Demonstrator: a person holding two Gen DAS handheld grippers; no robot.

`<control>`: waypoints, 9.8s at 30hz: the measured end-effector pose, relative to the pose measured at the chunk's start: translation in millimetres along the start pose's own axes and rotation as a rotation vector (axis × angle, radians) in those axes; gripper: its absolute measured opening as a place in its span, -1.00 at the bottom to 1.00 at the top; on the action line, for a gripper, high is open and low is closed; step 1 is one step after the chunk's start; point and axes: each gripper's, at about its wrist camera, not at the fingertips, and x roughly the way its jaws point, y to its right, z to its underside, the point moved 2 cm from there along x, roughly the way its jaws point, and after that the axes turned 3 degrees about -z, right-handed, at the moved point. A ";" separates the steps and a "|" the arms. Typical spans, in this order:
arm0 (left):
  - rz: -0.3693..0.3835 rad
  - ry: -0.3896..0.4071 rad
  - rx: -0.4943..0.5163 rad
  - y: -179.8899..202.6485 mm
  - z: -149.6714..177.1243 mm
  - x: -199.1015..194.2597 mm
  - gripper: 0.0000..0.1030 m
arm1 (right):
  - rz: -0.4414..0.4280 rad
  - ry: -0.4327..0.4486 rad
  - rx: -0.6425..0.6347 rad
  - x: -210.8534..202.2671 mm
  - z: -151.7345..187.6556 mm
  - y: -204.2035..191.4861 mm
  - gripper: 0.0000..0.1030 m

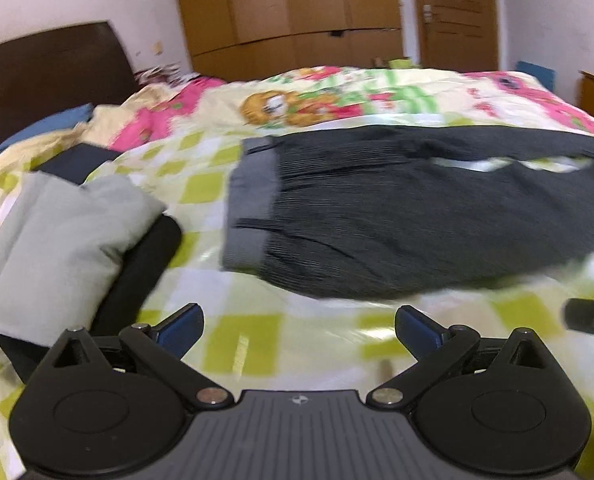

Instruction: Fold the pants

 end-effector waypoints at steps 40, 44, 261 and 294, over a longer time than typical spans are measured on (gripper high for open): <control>0.297 -0.074 0.209 -59.4 -29.4 120.8 0.70 | -0.292 -0.086 -0.883 101.9 -22.7 -96.0 0.24; 0.285 -0.069 0.198 -50.7 -33.0 121.2 0.37 | -0.291 -0.090 -0.806 118.8 -28.4 -99.8 0.23; 0.087 0.168 0.956 -64.0 69.2 -17.4 -0.24 | -0.255 -0.256 -0.705 -3.1 -22.0 -34.9 -0.92; 0.074 0.270 1.110 -58.6 91.1 -26.5 0.08 | -0.274 -0.267 -0.600 -9.2 -30.2 -35.9 -0.91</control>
